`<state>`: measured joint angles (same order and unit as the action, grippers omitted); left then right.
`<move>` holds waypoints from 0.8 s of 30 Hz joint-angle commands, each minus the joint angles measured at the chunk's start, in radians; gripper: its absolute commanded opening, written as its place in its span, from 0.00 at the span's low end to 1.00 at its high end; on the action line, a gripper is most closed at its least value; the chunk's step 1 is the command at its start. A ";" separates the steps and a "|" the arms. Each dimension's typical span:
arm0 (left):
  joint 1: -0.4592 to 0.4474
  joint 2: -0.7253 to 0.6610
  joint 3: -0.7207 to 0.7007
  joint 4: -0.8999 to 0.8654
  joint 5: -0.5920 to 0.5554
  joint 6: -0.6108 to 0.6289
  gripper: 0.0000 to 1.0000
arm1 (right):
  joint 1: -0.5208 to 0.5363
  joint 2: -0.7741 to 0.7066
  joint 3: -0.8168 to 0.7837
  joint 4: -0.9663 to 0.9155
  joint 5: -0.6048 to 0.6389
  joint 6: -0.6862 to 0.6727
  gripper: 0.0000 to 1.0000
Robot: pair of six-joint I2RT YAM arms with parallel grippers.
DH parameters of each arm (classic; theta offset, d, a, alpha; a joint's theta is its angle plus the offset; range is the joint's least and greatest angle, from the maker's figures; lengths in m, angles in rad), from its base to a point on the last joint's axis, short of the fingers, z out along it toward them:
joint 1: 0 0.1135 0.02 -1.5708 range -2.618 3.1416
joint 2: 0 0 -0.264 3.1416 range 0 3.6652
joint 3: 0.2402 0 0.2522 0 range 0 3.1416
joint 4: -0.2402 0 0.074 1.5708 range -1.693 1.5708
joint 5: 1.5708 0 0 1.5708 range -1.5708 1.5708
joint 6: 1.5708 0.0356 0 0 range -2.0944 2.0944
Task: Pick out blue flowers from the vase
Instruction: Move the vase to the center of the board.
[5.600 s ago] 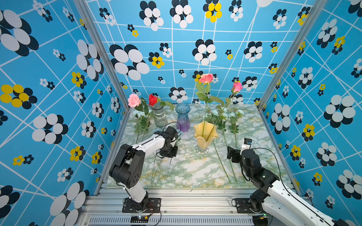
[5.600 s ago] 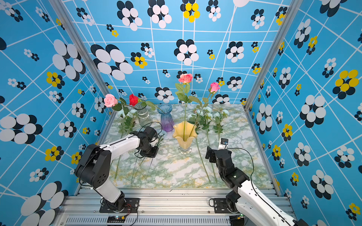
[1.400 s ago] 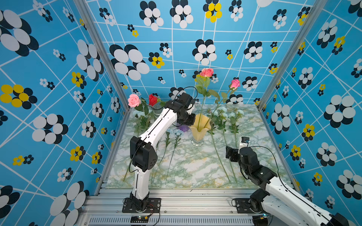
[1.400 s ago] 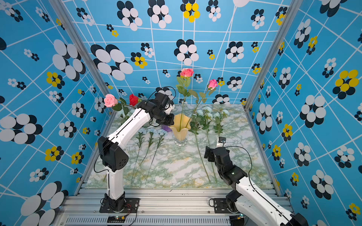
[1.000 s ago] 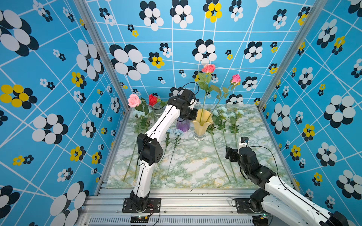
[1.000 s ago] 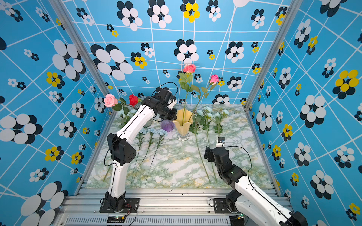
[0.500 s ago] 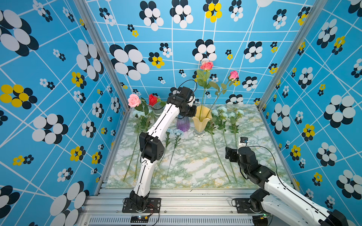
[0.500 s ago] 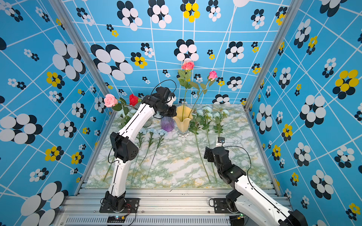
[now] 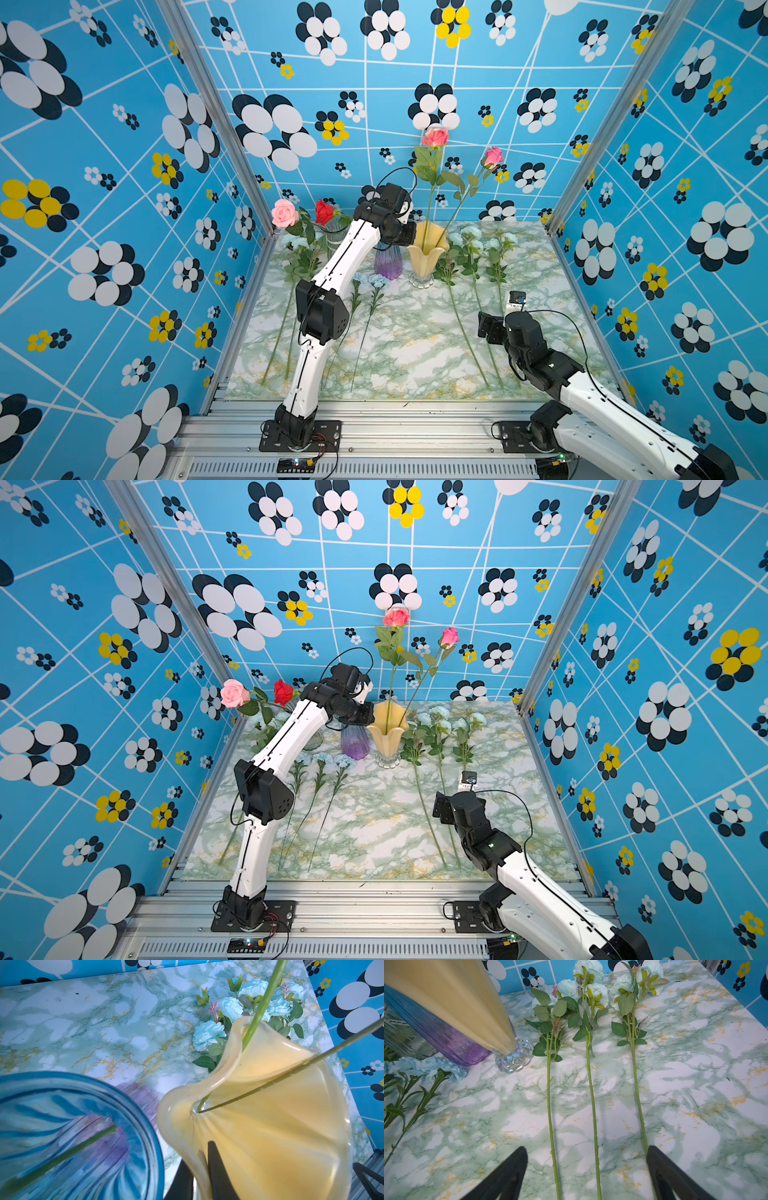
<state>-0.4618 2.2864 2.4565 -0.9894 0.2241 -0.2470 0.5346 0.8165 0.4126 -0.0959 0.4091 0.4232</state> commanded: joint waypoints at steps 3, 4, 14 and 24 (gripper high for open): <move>0.017 0.037 0.024 0.132 0.025 -0.032 0.00 | -0.005 0.001 0.021 -0.004 -0.006 -0.009 0.93; 0.018 0.040 0.024 0.142 0.033 -0.038 0.00 | -0.006 0.001 0.022 -0.004 -0.006 -0.008 0.93; 0.022 0.043 0.026 0.169 0.072 -0.062 0.27 | -0.005 -0.003 0.021 -0.004 -0.006 -0.009 0.93; 0.014 -0.036 0.042 0.163 0.057 -0.054 0.76 | -0.006 -0.002 0.020 -0.004 -0.006 -0.009 0.93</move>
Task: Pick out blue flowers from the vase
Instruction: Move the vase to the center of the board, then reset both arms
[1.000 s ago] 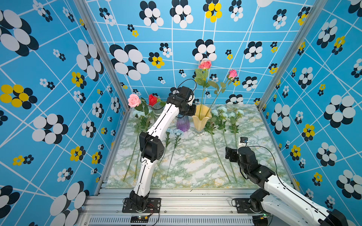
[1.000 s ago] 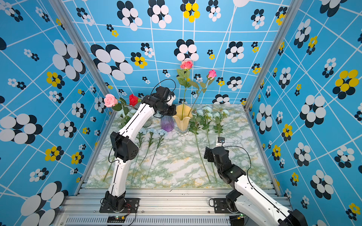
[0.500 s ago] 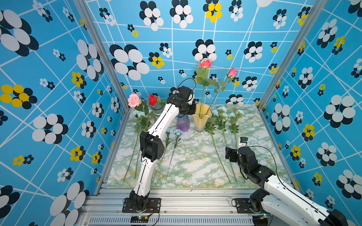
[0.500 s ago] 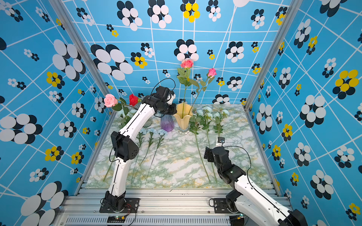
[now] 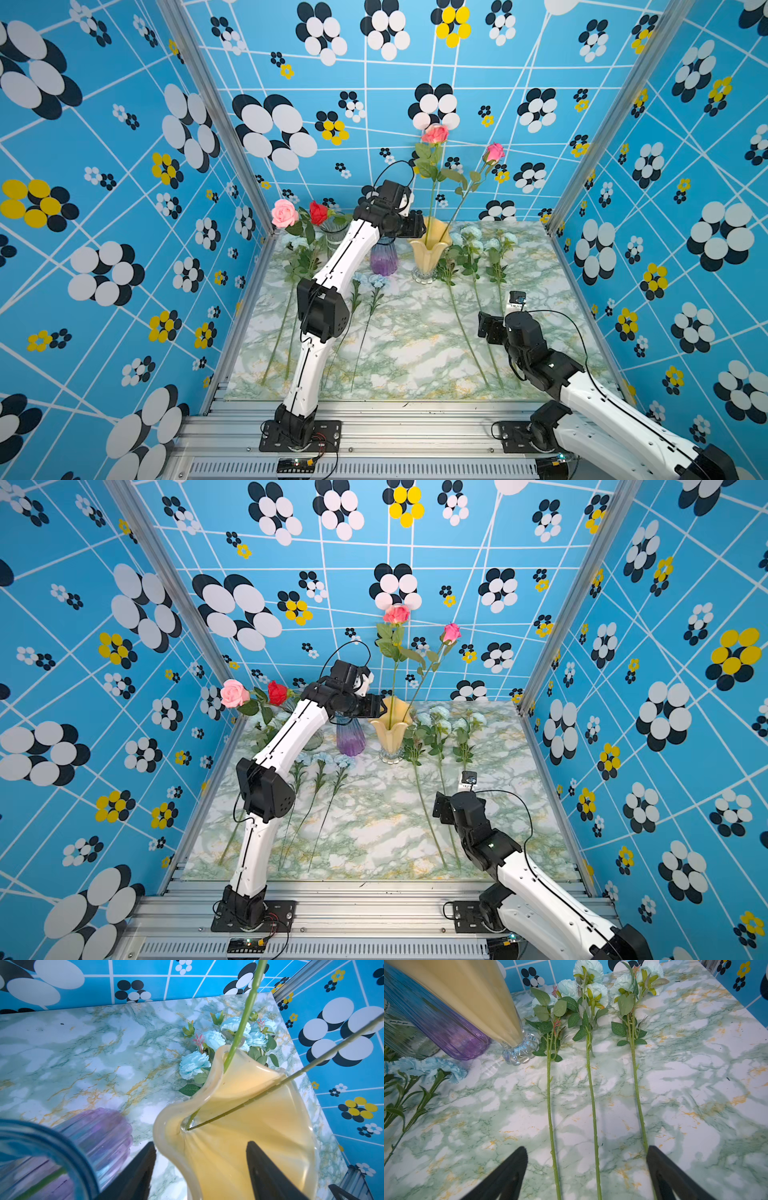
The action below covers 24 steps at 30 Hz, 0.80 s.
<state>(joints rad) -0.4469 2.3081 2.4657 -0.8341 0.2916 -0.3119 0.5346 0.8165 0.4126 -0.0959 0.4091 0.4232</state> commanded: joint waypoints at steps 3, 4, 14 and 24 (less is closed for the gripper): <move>-0.017 -0.110 0.033 0.017 -0.012 0.020 0.78 | -0.005 -0.002 0.020 -0.006 -0.006 -0.009 0.93; -0.026 -0.131 0.033 0.022 -0.011 0.024 0.79 | -0.007 -0.002 0.020 -0.006 -0.005 -0.008 0.93; -0.182 -0.415 -0.139 0.074 -0.084 0.140 0.87 | -0.008 -0.064 0.072 -0.092 0.033 -0.043 0.94; -0.313 -1.013 -0.921 0.518 -0.312 0.234 0.97 | -0.018 -0.215 0.280 -0.300 0.068 -0.150 0.97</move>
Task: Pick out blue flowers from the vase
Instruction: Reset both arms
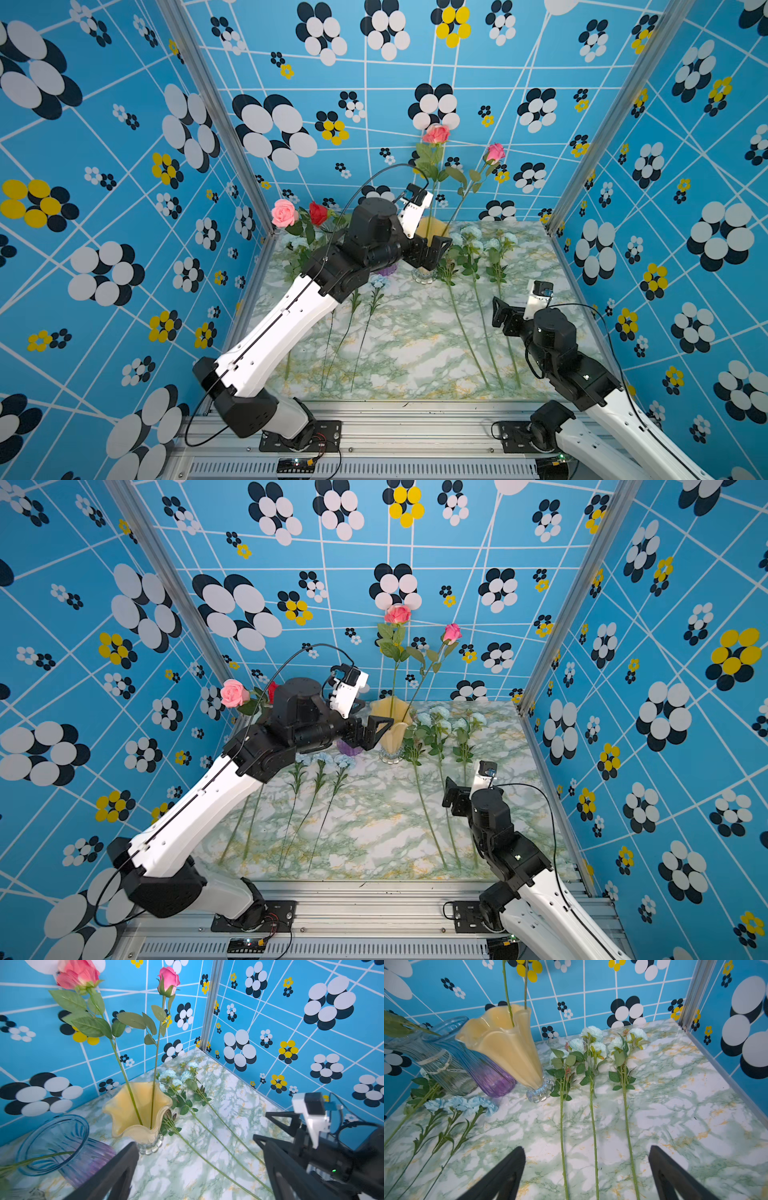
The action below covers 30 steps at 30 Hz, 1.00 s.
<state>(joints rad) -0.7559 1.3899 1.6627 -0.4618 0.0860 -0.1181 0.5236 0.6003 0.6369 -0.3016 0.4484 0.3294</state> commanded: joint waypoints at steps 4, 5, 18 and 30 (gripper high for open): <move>-0.003 -0.276 -0.322 0.155 -0.198 0.042 1.00 | -0.010 0.036 0.102 -0.131 0.047 -0.084 0.97; -0.003 -0.325 -0.378 0.157 -0.231 0.041 1.00 | -0.011 0.038 0.102 -0.131 0.052 -0.085 0.96; 0.059 -0.858 -0.971 0.155 -0.533 0.001 1.00 | -0.024 0.081 0.154 -0.085 0.164 -0.118 0.97; 0.257 -1.030 -1.470 0.702 -0.683 0.136 1.00 | -0.103 0.244 -0.050 0.202 0.273 -0.179 0.99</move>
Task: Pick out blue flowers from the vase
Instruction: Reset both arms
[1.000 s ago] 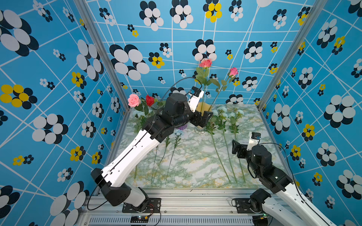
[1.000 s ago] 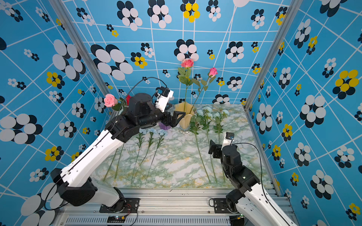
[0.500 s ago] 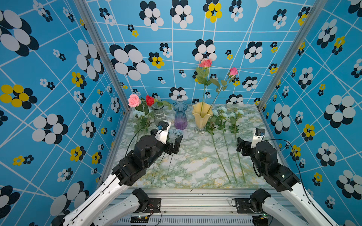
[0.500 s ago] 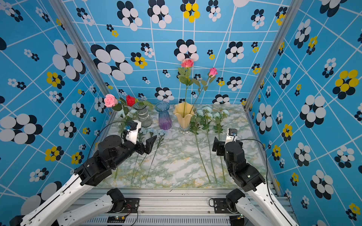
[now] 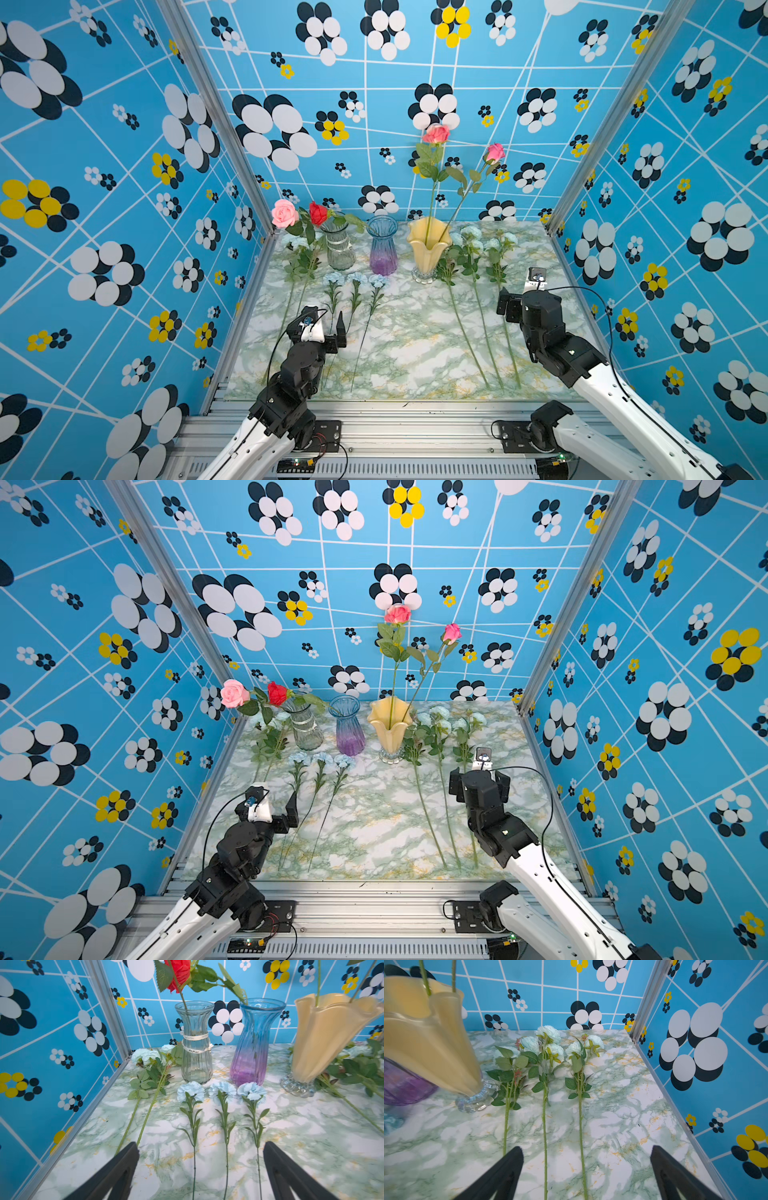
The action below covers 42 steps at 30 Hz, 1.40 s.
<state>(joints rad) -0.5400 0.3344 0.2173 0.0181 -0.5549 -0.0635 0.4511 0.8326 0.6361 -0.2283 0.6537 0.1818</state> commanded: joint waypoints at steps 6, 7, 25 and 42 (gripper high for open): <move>0.148 0.420 -0.079 0.590 -0.042 0.205 1.00 | -0.139 0.125 -0.141 0.339 0.077 -0.056 0.99; 0.168 0.473 -0.088 0.660 -0.016 0.224 1.00 | -0.154 0.147 -0.135 0.345 0.078 -0.064 0.99; 0.622 1.276 -0.012 1.334 0.698 -0.020 1.00 | -0.461 0.548 -0.140 0.711 -0.292 -0.140 0.99; 0.580 1.228 0.034 1.171 0.753 0.052 1.00 | -0.447 0.645 -0.186 0.923 -0.460 -0.122 0.99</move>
<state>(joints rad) 0.0612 1.5806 0.2394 1.1645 0.1703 -0.0505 -0.0048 1.4666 0.4679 0.6228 0.2104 0.0589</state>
